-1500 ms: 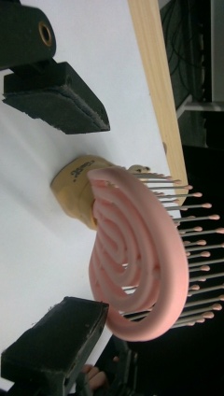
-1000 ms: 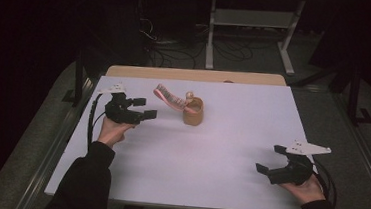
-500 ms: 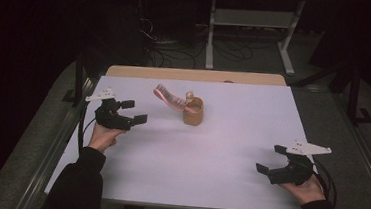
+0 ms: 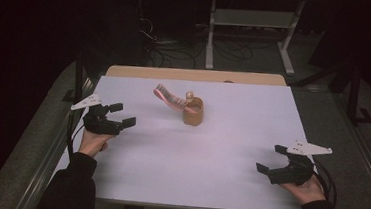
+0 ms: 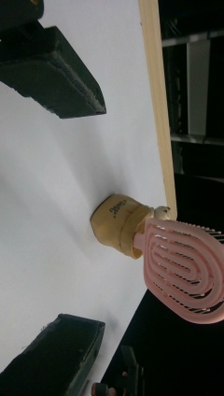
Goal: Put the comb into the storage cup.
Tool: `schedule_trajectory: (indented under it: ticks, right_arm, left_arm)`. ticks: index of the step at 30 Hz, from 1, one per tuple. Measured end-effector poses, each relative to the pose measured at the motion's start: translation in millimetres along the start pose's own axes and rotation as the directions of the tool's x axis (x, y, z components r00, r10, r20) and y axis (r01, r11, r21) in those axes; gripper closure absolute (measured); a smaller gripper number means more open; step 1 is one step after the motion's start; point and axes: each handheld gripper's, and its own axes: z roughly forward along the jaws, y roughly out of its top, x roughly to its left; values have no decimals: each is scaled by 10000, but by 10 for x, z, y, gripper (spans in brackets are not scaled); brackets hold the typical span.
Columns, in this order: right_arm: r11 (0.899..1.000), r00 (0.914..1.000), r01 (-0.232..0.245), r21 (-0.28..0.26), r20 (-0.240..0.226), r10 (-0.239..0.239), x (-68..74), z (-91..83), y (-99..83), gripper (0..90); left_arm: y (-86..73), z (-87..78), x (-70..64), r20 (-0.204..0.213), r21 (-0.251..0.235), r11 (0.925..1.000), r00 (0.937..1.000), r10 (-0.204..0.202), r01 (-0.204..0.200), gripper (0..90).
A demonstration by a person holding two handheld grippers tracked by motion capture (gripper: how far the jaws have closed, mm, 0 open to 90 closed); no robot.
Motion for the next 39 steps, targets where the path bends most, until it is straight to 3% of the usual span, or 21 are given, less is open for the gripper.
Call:
schedule_trajectory:
  ticks: [24, 28, 39]
  right_arm:
    - [10000, 10000, 46, 62, 45, -47, 3, 10, -7, 0]
    - [10000, 10000, 46, 86, 29, -46, 3, 12, -9, 0]
    - [9999, 10000, 33, 148, 52, -34, 0, 17, -16, 0]
  left_arm:
    - [-273, -357, 27, -583, -436, 9990, 9983, 94, -120, 0]
    - [-328, -414, 32, -856, -452, 9986, 9960, 247, -287, 0]
    - [-476, -552, 56, -1317, -511, 9986, 9912, 98, -167, 0]
